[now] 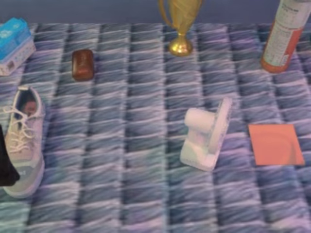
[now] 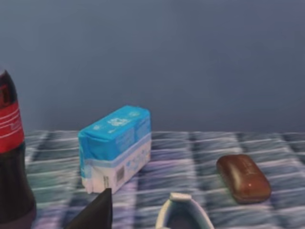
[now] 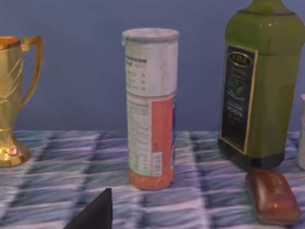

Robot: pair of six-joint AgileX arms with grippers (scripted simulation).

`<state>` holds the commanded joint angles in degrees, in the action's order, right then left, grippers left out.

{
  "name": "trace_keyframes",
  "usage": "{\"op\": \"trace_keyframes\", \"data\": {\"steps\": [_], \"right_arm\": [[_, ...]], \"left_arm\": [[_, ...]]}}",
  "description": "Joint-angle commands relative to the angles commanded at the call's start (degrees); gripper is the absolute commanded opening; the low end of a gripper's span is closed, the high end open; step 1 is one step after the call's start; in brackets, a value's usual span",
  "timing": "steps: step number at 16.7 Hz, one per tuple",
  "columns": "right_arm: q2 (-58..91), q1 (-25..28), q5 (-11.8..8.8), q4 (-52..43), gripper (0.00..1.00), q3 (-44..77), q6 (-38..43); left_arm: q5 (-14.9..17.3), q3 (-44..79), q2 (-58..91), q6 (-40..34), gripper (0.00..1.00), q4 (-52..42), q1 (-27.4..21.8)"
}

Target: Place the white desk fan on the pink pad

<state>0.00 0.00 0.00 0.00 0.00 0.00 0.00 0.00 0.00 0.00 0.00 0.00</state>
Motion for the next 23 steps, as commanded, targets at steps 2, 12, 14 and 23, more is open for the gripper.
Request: {"op": "trace_keyframes", "data": {"steps": [2, 12, 14, 23], "right_arm": [[0.0, 0.0, 0.0, 0.0, 1.00, 0.0, 0.0], [32.4, 9.2, 0.2, -25.6, 1.00, 30.8, 15.2], [44.5, 12.2, 0.2, -33.3, 1.00, 42.2, 20.4], [97.0, 25.3, -0.1, -66.6, 1.00, 93.2, 43.0]], "left_arm": [[0.0, 0.0, 0.0, 0.0, 1.00, 0.0, 0.0], [0.0, 0.0, 0.0, 0.0, 1.00, 0.0, 0.0], [0.0, 0.0, 0.0, 0.0, 1.00, 0.0, 0.0], [0.0, 0.0, 0.0, 0.0, 1.00, 0.0, 0.0]]}}
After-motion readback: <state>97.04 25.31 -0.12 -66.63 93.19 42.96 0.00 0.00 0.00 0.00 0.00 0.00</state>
